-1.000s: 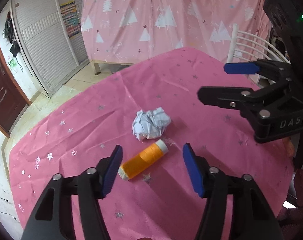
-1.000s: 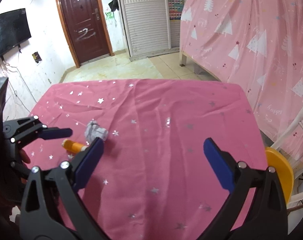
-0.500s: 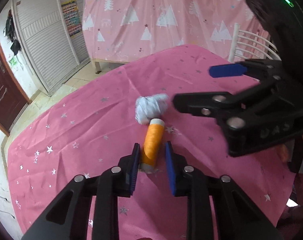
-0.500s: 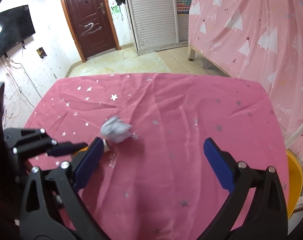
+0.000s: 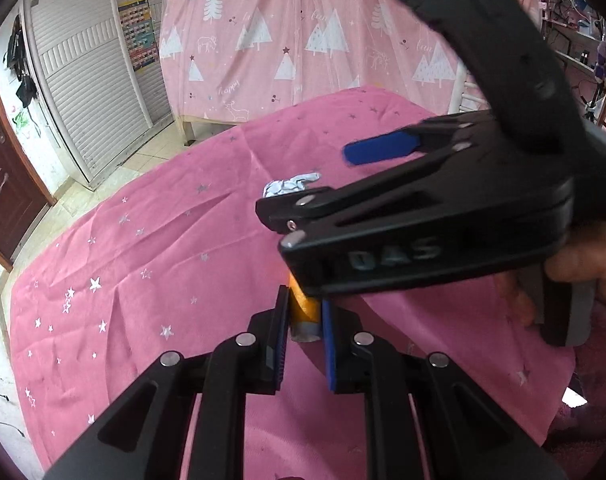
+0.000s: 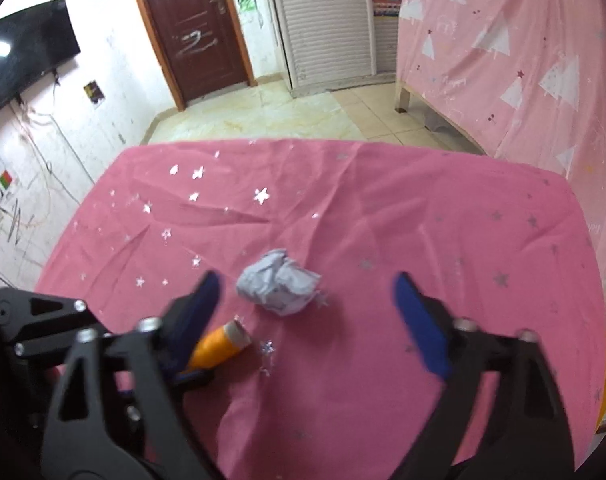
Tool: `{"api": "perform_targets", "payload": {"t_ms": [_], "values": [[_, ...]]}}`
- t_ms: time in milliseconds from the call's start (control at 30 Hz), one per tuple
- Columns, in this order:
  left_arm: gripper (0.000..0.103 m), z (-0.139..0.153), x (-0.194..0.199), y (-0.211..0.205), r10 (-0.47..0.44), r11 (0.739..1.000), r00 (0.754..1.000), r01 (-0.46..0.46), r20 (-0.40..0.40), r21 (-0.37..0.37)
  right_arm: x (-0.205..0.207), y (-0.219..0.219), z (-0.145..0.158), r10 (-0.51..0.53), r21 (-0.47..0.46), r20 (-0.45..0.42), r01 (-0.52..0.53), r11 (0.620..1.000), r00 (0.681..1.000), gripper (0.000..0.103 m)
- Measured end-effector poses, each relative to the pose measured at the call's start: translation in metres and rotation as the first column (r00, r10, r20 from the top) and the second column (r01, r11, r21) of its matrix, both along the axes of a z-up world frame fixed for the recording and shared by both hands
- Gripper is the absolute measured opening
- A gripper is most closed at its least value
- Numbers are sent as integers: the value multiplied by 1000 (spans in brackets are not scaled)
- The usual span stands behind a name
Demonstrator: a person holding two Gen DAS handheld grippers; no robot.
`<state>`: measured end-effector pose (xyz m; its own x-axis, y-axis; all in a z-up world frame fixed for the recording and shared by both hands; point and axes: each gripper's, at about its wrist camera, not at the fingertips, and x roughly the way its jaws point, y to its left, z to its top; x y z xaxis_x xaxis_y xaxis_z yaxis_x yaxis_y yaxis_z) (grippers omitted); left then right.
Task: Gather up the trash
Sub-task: 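Grasp the yellow tube with the left tool while the right tool grasps the paper ball, then carry the yellow tube and paper ball to the yellow bin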
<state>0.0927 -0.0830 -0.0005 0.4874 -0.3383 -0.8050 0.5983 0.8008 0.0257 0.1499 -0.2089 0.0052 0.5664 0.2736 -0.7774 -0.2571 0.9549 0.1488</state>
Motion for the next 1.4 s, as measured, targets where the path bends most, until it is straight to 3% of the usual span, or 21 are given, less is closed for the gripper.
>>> {"api": "perform_targets", "payload": {"t_ms": [133, 200, 267, 300, 733, 1400], "values": [[9, 1, 2, -3, 6, 1000, 1000, -6, 6, 5, 2, 6, -4, 9, -29, 0, -9, 1000, 1000, 68], [9, 1, 1, -6, 9, 1000, 1000, -9, 12, 10, 1, 9, -3, 13, -46, 6, -13, 999, 1000, 58], [9, 1, 1, -7, 12, 1000, 1000, -13, 14, 11, 0, 11, -2, 12, -74, 14, -11, 997, 1000, 41], [9, 1, 0, -6, 13, 1000, 1000, -13, 14, 11, -1, 12, -2, 10, -82, 17, -8, 997, 1000, 40], [9, 3, -8, -9, 70, 997, 997, -71, 32, 29, -20, -15, 17, -53, -18, 63, 54, 998, 997, 39], [9, 38, -12, -34, 180, 983, 980, -178, 80, -38, -52, -98, 40, -180, 85, 143, 170, 982, 973, 39]]}}
